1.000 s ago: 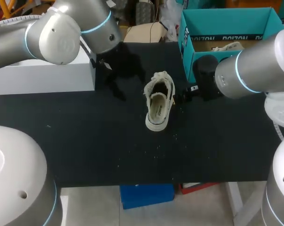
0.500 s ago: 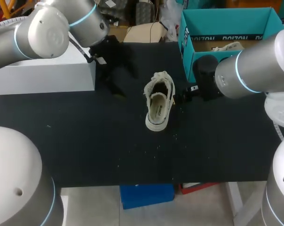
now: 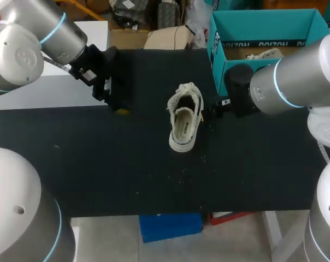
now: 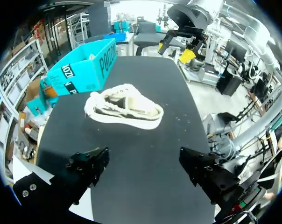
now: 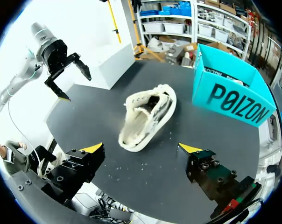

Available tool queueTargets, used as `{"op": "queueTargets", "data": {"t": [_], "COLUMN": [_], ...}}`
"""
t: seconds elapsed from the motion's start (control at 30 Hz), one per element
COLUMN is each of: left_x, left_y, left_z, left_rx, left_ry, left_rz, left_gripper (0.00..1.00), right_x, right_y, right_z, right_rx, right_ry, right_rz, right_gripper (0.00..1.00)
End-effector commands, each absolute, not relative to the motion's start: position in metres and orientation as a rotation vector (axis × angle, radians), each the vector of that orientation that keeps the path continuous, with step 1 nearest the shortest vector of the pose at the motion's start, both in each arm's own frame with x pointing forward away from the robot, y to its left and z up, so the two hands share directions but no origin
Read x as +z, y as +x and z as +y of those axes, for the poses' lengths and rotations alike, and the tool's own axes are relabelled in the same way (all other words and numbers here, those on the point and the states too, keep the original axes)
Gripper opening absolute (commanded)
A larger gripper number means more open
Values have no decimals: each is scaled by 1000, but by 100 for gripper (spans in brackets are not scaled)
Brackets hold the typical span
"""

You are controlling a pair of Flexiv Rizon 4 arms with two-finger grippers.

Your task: Take the shoe out of the shoebox, open the shoe tongue, remove and reinsert the insole, then place the shoe into the shoebox

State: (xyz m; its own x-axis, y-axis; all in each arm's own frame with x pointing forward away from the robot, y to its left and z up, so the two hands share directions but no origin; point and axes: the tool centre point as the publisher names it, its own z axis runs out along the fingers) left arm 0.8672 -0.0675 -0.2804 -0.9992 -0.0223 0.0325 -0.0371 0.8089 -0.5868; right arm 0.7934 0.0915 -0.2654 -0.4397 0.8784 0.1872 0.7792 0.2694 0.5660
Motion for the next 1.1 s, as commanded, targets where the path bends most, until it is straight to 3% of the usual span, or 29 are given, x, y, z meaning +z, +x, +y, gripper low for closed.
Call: {"op": "queueTargets", "data": {"t": [0.03, 0.43, 1.1], "left_x": [-284, -284, -284], "left_y": [857, 857, 857], "left_z": [-63, -63, -63], "left_rx": [1026, 1026, 1026], "left_ry": [86, 86, 86], "left_rz": [-3032, -3032, -3032], "left_gripper": [100, 100, 100], "right_x": [-266, -282, -282], "right_y": [794, 854, 854], "right_z": [93, 133, 133], "right_rx": [902, 17, 17], "right_ry": [1562, 1675, 1675], "right_rz": [2367, 2474, 2474], "right_gripper": [100, 100, 100]}}
